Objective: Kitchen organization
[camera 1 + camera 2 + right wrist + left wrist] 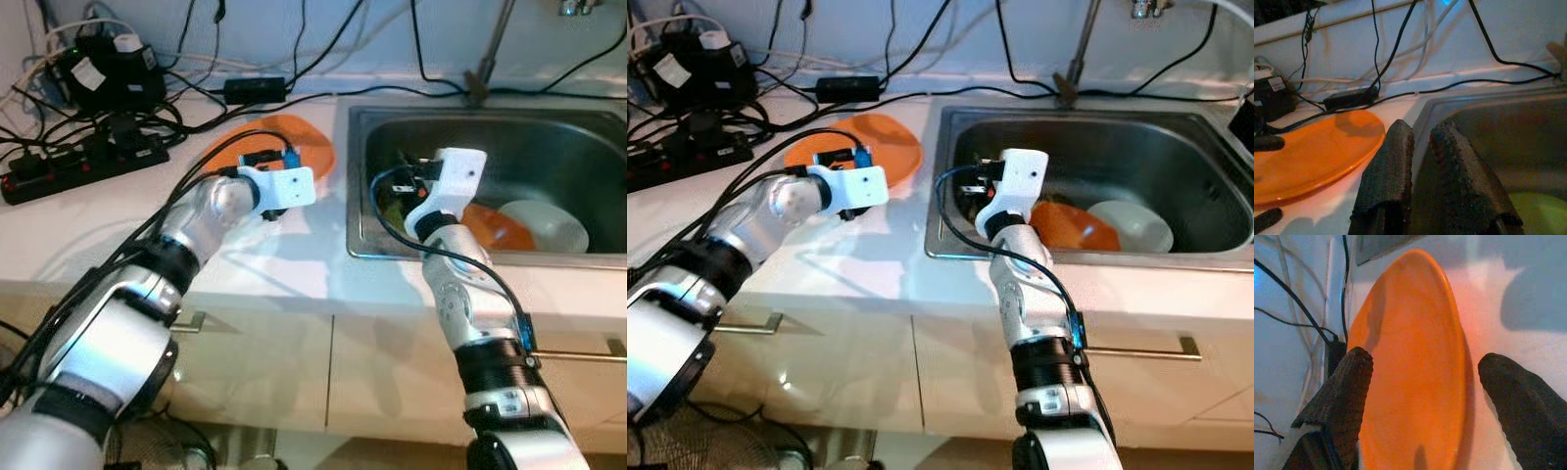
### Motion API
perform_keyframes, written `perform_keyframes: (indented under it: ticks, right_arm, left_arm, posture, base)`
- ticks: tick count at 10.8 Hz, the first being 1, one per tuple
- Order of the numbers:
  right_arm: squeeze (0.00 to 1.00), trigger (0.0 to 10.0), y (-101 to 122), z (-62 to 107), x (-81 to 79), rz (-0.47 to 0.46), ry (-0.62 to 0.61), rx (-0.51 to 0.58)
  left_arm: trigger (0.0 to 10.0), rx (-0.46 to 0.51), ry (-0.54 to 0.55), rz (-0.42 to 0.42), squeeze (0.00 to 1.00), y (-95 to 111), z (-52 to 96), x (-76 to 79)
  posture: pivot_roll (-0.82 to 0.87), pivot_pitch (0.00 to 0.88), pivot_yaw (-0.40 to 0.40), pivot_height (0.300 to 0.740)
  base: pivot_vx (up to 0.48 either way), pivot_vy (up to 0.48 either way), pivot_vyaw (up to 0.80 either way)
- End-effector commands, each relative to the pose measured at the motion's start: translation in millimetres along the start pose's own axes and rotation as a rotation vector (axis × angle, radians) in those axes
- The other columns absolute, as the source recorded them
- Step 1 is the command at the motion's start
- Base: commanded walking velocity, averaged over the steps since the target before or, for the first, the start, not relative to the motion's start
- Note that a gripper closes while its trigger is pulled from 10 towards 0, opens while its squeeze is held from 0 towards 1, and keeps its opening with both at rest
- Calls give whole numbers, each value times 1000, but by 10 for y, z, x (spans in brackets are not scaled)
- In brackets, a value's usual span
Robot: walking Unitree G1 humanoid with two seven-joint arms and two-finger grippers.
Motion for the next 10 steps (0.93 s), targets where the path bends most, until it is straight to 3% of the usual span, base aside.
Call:
perform_keyframes:
  ticks: [1,5,9,10]
  right_arm:
    - [0,10000,-8,21,-32,-3,-1,-11]
    - [0,10000,6,57,-46,-7,-11,-23]
    - [0,10000,28,122,-21,-5,-23,-29]
    - [0,10000,27,142,-18,-6,-25,-34]
  left_arm:
    - [10000,-42,-23,-36,0,-55,-19,57]
    - [10000,-139,-2,-86,0,-71,-92,80]
    - [10000,-249,22,-52,0,-213,-97,147]
    - [0,-249,20,-42,0,-203,-103,154]
  posture:
    - [184,156,73,740]
    - [158,181,83,740]
    - [132,193,80,740]
    - [126,208,76,740]
  base:
    - [0,0,0]
    - [0,0,0]
    - [0,0,0]
    - [0,0,0]
Point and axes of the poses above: a point about 5 cm out from each wrist's last joint towards the gripper, its own z axis pointing back from the gripper into the wrist, its own y axis along the axis of the wrist's last joint, x = y × z, the point moved 4 cm from there along -z, pointing out of the wrist towards the gripper, and after that the axes turned 2 degrees about -z, right-handed, at the moved point
